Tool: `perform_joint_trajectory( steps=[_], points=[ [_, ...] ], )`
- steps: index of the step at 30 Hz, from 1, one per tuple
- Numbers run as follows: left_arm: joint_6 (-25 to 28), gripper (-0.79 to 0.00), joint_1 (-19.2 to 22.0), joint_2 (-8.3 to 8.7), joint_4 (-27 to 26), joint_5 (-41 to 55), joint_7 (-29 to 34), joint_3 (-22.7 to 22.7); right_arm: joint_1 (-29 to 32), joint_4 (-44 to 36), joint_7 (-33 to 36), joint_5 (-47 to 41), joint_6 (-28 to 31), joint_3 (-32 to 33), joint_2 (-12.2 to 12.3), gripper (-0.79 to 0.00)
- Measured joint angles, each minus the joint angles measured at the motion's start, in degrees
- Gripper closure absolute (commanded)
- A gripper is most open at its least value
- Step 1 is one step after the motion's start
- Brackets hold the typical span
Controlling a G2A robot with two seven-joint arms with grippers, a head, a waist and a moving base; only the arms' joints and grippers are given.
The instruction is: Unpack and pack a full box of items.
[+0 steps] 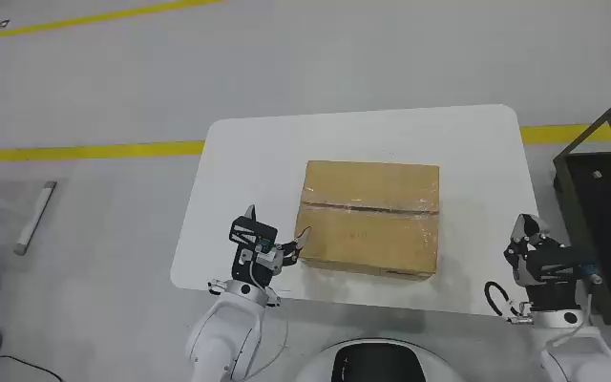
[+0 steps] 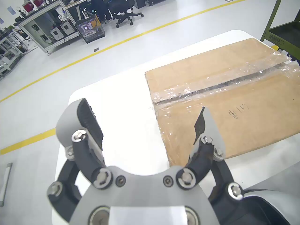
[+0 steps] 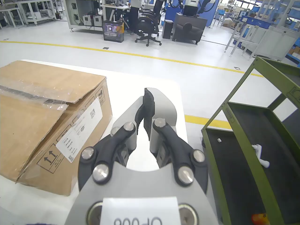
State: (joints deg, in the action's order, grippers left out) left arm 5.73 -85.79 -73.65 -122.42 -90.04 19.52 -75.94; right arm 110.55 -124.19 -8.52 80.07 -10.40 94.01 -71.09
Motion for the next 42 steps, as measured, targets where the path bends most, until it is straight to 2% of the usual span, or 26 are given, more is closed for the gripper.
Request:
perform_joint_trajectory(
  steps=[10, 20, 31, 42],
  points=[
    [0.00, -0.785, 0.00, 0.00, 0.00, 0.00, 0.00, 0.00, -0.08, 0.11, 0.11, -0.11, 0.03, -0.04, -0.01, 0.000],
    [0.00, -0.785, 0.00, 0.00, 0.00, 0.00, 0.00, 0.00, -3.72, 4.98, -1.20, -0.64, -2.76, -1.99, -0.70, 0.000],
    [0.00, -0.785, 0.00, 0.00, 0.00, 0.00, 0.00, 0.00, -14.87, 17.17, -1.87, 1.06, -1.48, -10.01, -1.69, 0.000],
    [0.00, -0.785, 0.00, 0.00, 0.00, 0.00, 0.00, 0.00, -24.66, 26.39, 0.25, 0.10, 3.01, -14.08, -2.42, 0.000]
  ],
)
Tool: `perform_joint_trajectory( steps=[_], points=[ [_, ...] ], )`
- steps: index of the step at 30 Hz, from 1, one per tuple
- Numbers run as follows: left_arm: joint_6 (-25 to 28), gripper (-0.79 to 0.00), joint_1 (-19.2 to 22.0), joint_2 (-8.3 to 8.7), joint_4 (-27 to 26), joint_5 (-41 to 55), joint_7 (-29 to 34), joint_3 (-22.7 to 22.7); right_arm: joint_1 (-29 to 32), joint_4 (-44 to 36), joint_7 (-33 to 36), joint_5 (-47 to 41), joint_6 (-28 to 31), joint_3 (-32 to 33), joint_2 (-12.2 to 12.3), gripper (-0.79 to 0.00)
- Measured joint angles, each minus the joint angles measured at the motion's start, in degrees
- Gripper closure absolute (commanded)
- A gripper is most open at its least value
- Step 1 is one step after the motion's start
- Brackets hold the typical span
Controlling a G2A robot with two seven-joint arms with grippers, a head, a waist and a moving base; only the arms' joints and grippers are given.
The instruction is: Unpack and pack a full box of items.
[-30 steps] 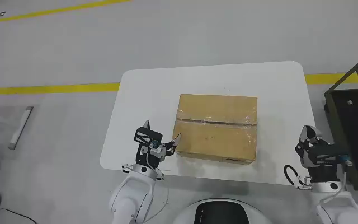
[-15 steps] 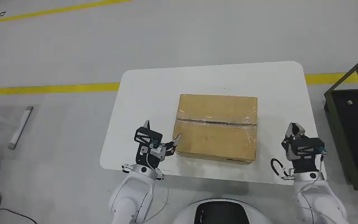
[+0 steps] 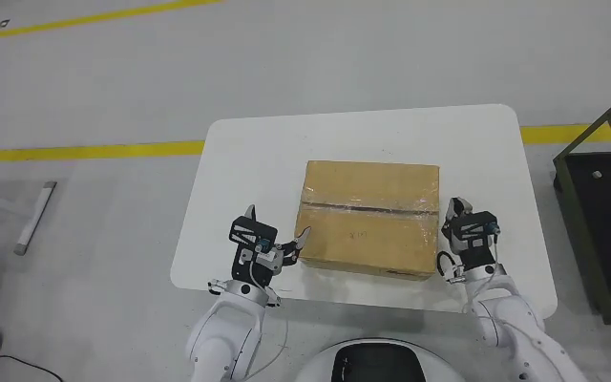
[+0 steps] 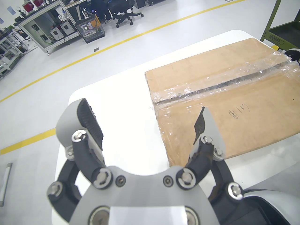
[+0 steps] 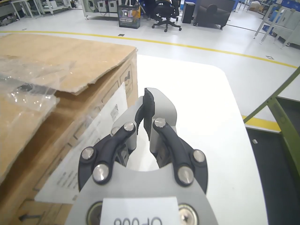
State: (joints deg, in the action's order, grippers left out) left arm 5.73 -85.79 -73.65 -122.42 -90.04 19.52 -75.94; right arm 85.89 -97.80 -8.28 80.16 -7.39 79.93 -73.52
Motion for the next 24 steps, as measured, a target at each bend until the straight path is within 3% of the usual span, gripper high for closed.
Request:
perform_joint_trajectory(
  steps=[10, 14, 24],
  points=[
    [0.59, -0.785, 0.30, -0.04, 0.06, 0.73, -1.24, 0.39, -4.68, 2.97, 0.49, 0.22, 5.40, -2.23, -0.31, 0.000],
    [1.98, -0.785, 1.64, -0.18, -0.08, 1.70, -1.42, 2.14, -4.56, 2.66, -0.23, 0.08, 4.98, -1.76, -0.35, 0.000],
    [7.74, -0.785, 12.34, -1.40, 3.91, -2.40, -0.61, 14.31, 4.27, -5.55, -0.01, 0.35, 1.17, 6.35, 0.37, 0.000]
  ],
)
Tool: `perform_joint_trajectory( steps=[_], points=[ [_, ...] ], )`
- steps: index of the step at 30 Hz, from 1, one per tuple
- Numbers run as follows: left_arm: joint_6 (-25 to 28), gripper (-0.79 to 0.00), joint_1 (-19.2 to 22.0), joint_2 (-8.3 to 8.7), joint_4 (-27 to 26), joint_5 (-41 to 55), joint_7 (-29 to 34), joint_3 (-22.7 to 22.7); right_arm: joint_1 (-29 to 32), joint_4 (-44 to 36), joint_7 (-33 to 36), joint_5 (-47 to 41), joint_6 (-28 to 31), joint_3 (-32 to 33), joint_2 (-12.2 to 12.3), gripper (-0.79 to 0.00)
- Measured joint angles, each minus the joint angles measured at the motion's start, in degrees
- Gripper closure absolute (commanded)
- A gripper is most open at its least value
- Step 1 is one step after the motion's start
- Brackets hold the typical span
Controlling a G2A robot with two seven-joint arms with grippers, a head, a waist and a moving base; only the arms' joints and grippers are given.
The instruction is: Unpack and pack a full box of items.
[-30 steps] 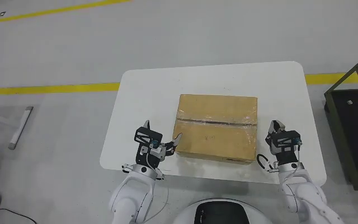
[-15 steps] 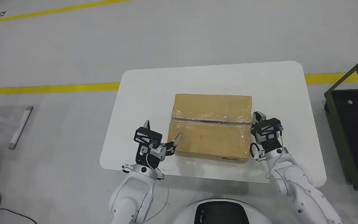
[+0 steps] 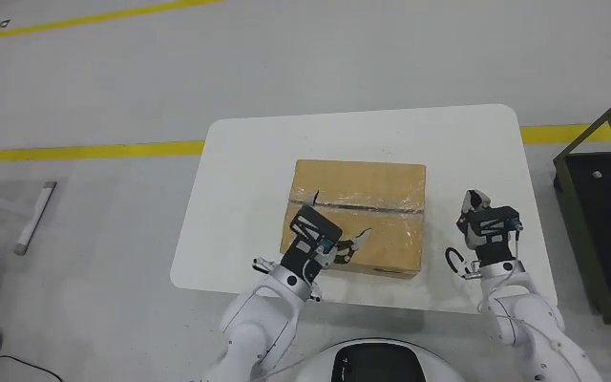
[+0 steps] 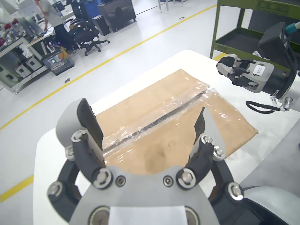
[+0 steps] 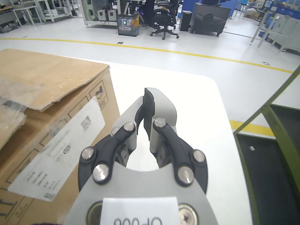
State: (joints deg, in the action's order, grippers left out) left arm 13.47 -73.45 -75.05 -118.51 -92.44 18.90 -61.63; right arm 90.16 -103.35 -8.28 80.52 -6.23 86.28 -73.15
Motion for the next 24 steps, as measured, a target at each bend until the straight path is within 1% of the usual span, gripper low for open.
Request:
perform_joint_trajectory(
  steps=[4, 5, 9, 16, 24],
  points=[
    [0.86, -0.785, 3.27, -0.68, 3.08, -1.97, 1.93, 4.66, 3.96, -3.24, 0.29, -0.59, -0.24, 3.42, 0.22, 0.000],
    [0.85, -0.785, 3.67, -0.77, 3.32, -2.09, 2.31, 5.19, 4.67, -3.81, 0.28, -0.85, -0.33, 3.94, 0.23, 0.000],
    [0.76, -0.785, 3.72, -0.80, 3.35, -2.06, 2.36, 5.31, 7.43, -6.06, 0.05, -1.84, -0.87, 5.56, 0.20, 0.000],
    [0.76, -0.785, 3.71, -0.79, 3.34, -2.05, 2.35, 5.30, 12.97, -12.28, -0.40, -3.57, -2.43, 8.27, 0.00, 0.000],
    [0.71, -0.785, 3.68, -0.81, 3.35, -2.01, 2.16, 5.39, 16.15, -14.53, -0.98, -3.89, -2.29, 8.72, -0.26, 0.000]
  ],
)
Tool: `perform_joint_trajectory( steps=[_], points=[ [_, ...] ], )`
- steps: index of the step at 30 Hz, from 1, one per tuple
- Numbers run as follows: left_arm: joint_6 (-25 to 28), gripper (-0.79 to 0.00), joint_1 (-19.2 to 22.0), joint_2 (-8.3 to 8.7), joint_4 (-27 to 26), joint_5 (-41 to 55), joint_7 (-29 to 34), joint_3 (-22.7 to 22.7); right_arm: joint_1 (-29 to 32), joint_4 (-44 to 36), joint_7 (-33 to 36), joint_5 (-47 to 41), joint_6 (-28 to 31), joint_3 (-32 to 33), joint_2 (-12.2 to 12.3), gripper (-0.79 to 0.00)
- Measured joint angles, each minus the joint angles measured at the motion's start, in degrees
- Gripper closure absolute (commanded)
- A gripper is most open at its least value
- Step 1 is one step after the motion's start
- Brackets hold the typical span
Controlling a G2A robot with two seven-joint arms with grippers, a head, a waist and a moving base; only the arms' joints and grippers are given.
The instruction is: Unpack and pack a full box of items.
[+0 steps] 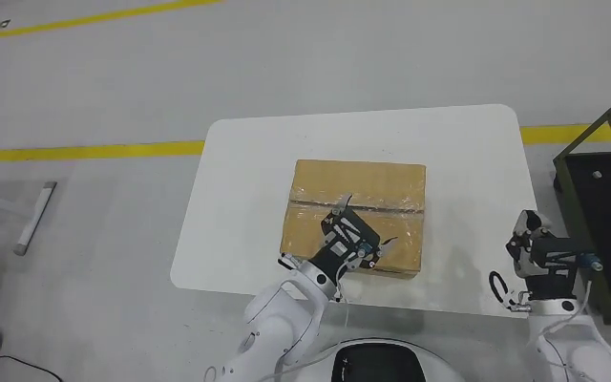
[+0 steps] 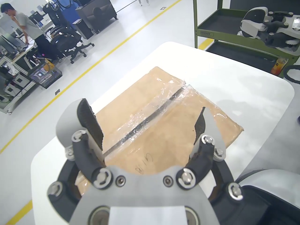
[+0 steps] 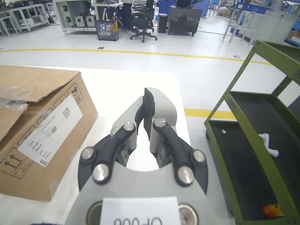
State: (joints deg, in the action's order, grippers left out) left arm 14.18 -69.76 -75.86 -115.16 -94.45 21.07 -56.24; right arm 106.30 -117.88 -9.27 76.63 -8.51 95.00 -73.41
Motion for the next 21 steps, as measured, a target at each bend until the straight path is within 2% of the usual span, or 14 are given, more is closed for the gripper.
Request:
perform_joint_trajectory(
  steps=[4, 13, 14, 15, 17, 18, 21],
  points=[
    [-0.51, -0.785, 2.57, -0.69, 2.49, -1.98, -0.69, 3.05, 0.45, -0.10, -0.12, 0.93, 0.05, -0.55, -0.13, 0.000],
    [-4.85, -0.785, 13.24, -4.04, 12.78, -4.08, 6.98, 11.36, 0.83, -0.24, -0.42, 1.83, -0.03, -0.58, -0.35, 0.000],
    [-5.06, -0.760, 14.00, -4.30, 13.56, -4.69, 7.59, 11.88, 0.87, -0.27, -0.42, 1.80, -0.03, -0.48, -0.37, 0.000],
    [-5.13, -0.610, 14.70, -4.51, 14.17, -5.48, 8.00, 12.38, 0.91, -0.30, -0.45, 1.79, -0.04, -0.38, -0.39, 0.000],
    [-5.17, -0.422, 15.88, -4.93, 15.39, -6.98, 8.75, 13.17, 1.04, -0.31, -0.58, 1.69, -0.15, -0.24, -0.46, 0.000],
    [-5.02, -0.385, 16.26, -5.08, 15.82, -7.43, 9.18, 13.40, 1.10, -0.31, -0.64, 1.66, -0.18, -0.20, -0.48, 0.000],
    [-3.34, -0.382, 17.37, -5.39, 16.83, -9.76, 10.58, 14.14, 1.30, -0.36, -0.78, 1.65, -0.24, -0.10, -0.57, 0.000]
  ],
)
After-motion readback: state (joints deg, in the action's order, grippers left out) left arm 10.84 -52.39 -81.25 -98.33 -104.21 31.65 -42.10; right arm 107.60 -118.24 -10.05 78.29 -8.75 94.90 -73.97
